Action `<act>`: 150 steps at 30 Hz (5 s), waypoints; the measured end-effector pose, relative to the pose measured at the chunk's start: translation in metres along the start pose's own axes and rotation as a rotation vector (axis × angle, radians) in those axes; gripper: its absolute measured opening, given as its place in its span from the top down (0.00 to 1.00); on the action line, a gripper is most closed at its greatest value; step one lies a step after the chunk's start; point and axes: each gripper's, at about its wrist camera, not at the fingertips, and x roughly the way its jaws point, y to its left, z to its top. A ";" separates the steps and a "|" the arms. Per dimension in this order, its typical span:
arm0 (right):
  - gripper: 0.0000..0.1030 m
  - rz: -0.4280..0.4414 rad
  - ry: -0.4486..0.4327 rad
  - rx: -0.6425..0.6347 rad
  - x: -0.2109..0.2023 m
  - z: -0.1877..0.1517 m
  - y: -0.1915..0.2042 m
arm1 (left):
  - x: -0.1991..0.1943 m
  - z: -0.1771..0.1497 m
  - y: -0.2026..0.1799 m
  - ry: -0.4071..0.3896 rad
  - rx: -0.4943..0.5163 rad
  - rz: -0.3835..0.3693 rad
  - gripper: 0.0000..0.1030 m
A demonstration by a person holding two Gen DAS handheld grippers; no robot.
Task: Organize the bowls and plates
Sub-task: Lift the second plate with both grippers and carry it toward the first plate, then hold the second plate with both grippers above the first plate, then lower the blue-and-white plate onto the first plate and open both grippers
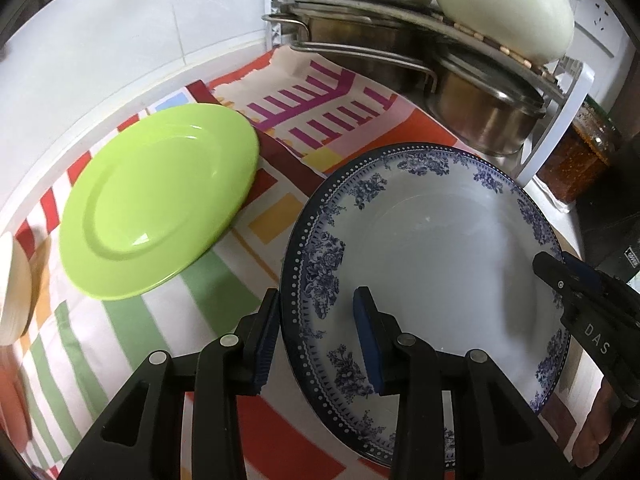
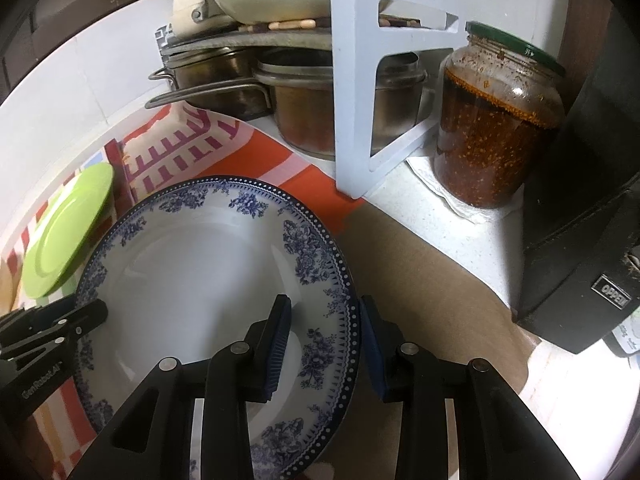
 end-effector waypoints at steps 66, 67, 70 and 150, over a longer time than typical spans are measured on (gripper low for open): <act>0.66 0.229 -0.142 -0.320 -0.207 -0.133 0.223 | -0.233 -0.222 0.224 -0.187 -0.329 0.211 0.64; 0.66 0.235 -0.142 -0.329 -0.209 -0.136 0.228 | -0.236 -0.227 0.228 -0.188 -0.337 0.216 0.64; 0.66 0.249 -0.143 -0.351 -0.214 -0.144 0.240 | -0.242 -0.238 0.239 -0.194 -0.347 0.217 0.64; 0.65 0.382 0.122 -0.644 -0.170 -0.259 0.394 | -0.209 -0.372 0.348 0.079 -0.578 0.365 0.65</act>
